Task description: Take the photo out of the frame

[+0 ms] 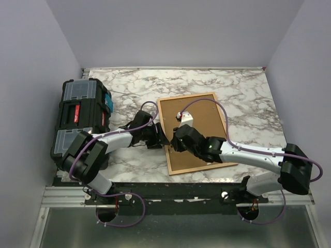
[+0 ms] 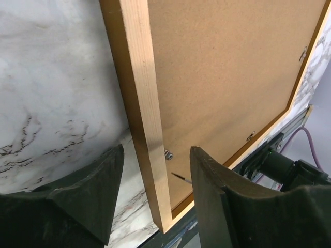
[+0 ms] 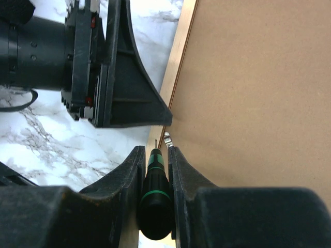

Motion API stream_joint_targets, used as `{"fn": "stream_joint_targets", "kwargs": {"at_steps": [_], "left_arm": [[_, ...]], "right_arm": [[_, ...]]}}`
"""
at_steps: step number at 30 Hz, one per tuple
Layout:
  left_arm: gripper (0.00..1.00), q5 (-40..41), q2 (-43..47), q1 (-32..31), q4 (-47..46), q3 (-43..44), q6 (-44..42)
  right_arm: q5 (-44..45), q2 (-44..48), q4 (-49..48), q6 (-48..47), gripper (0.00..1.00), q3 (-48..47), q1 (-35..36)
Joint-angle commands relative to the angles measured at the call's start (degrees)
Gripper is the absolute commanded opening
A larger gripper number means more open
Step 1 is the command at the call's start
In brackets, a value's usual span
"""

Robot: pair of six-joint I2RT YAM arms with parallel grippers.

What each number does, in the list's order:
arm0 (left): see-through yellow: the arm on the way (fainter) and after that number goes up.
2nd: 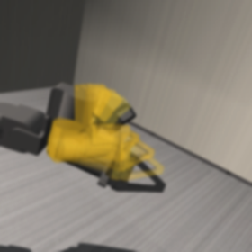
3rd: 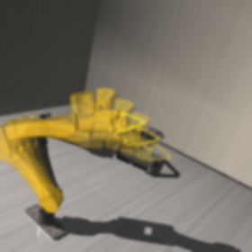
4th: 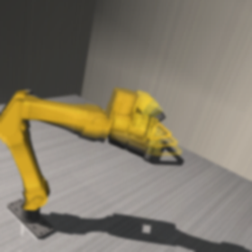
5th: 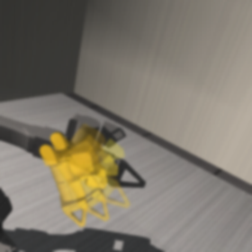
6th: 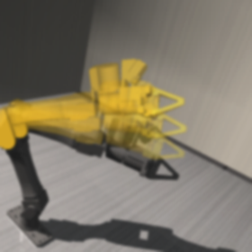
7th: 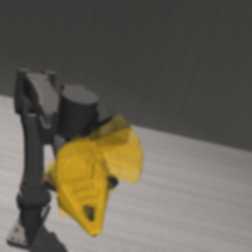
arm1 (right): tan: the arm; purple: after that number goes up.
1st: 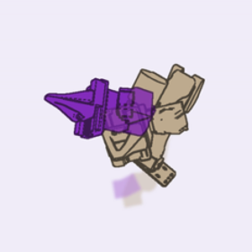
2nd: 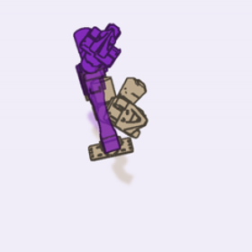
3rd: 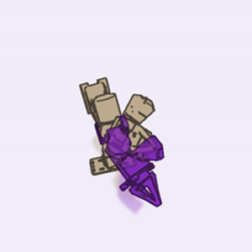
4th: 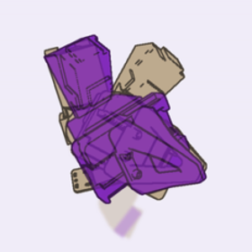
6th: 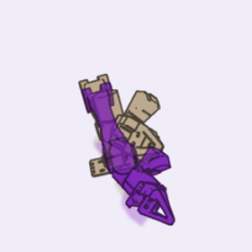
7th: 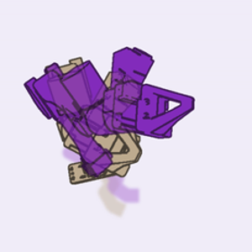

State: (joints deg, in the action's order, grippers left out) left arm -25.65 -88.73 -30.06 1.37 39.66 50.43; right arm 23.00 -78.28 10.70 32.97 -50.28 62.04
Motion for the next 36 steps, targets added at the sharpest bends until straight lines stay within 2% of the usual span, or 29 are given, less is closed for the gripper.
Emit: {"fn": "stream_joint_targets", "kwargs": {"at_steps": [1, 6, 12, 18, 36], "left_arm": [[0.47, 4.82, -0.57, -0.19, 0.32, 1.1, 0.29], [0.32, 5.85, -1.59, -0.26, 0.96, 1.38, 0.15], [0.22, 6.52, -1.97, -0.35, 1.28, 0.66, -0.18], [0.17, 7.51, -2.38, -0.35, 3.09, 0.94, -1.32], [0.13, 7.63, -3.37, -0.43, 3.57, 0.69, -1.48]], "right_arm": [[3.58, -0.5, 2.49, 0.97, 0.0, -0.9, 2.04], [5.81, -1.77, 3.08, 0.68, 0.0, -1.59, 3.79], [6.86, -2.62, 3.13, 0.43, 0.0, -2.07, 4.23], [8.1, -3.92, 3.25, 0.34, 0.0, -2.28, 4.59], [8.76, -6.88, 0.73, -0.86, 0.0, -3.24, 4.73]]}}
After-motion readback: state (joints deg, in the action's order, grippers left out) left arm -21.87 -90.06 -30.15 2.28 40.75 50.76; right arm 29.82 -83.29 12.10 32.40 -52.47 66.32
